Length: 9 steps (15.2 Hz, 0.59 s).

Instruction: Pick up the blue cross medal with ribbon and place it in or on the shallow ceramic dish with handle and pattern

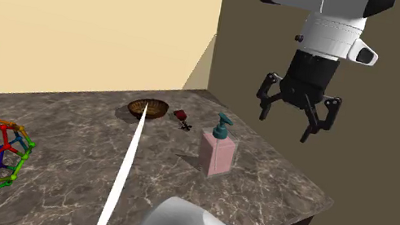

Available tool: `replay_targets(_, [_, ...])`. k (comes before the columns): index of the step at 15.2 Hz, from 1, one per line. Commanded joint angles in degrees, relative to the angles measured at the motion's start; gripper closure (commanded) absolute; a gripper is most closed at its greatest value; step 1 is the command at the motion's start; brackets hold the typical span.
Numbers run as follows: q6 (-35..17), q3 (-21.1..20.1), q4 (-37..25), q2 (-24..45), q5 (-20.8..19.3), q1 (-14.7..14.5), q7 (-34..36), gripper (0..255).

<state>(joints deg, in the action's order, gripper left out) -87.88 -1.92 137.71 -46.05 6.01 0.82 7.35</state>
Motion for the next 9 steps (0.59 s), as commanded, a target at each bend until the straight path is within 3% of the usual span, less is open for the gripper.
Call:
replay_targets(1, [0.0, 0.0, 0.0, 0.0, 0.0, 0.0, 0.0, 0])
replay_targets(9, [-12.0, -5.9, -1.2, 11.6, 3.8, -4.4, 0.0, 0])
